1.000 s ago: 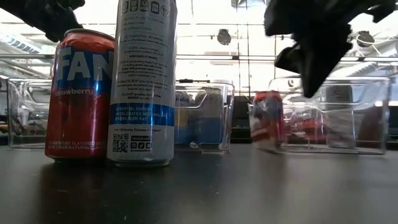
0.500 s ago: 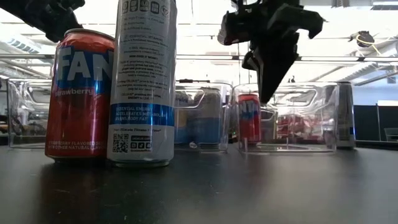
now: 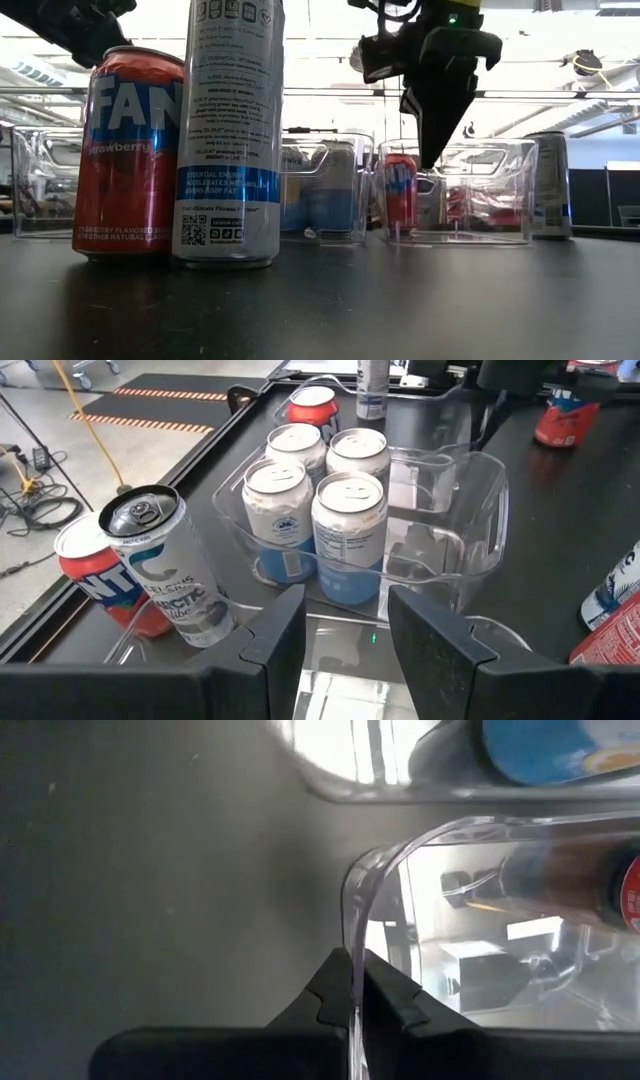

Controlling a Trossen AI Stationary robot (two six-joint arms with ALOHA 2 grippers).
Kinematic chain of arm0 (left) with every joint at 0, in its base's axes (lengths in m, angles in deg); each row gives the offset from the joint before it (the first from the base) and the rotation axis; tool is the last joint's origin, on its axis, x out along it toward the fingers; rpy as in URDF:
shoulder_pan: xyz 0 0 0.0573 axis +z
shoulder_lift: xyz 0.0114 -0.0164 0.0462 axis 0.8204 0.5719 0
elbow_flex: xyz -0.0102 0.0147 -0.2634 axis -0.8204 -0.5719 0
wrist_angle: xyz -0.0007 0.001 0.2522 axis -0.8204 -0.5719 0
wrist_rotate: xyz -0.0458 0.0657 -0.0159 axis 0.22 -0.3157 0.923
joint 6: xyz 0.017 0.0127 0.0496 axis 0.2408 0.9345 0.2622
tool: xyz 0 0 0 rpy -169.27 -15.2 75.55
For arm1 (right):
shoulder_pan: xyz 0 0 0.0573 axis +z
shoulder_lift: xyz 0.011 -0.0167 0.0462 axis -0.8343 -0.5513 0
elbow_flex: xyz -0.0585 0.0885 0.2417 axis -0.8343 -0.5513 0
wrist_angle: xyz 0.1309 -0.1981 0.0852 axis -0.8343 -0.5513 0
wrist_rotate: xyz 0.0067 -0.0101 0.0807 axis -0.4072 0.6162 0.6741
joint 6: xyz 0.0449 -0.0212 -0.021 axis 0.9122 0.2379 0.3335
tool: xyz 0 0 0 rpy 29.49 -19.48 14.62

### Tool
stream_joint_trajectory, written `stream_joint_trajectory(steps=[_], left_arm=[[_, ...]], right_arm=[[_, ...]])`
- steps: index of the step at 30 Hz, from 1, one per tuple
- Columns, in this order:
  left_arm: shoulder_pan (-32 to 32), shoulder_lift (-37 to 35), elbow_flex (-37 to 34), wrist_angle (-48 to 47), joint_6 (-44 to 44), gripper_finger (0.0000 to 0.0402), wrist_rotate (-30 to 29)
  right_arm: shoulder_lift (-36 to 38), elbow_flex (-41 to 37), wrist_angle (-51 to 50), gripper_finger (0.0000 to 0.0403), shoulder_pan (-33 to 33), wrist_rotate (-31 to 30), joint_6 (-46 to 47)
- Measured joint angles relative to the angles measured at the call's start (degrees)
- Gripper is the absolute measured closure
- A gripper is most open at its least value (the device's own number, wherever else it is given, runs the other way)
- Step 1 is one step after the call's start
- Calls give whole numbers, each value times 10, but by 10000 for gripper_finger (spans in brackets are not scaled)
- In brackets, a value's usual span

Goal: Sort soda cans
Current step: Adjust the right transparent bin, then put the bottom right red soda can into the right transparent bin

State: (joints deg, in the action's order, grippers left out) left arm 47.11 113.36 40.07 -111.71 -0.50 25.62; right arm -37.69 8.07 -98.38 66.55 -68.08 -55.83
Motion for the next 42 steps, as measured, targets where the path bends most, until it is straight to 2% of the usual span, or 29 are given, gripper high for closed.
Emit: stream_joint_trajectory(steps=[10,20,28,34,42], left_arm=[[0,0,0,-1,1,246,2],[0,0,0,-1,-1,246,2],[0,0,0,0,-4,246,2],[0,0,0,5,-4,246,2],[0,0,0,34,-4,246,2]], right_arm=[[1,0,-2,389,9,8,10],[13,0,-2,335,10,24,5],[54,0,-2,292,10,25,11],[132,0,-5,280,5,24,85],[229,0,13,286,1,17,267]])
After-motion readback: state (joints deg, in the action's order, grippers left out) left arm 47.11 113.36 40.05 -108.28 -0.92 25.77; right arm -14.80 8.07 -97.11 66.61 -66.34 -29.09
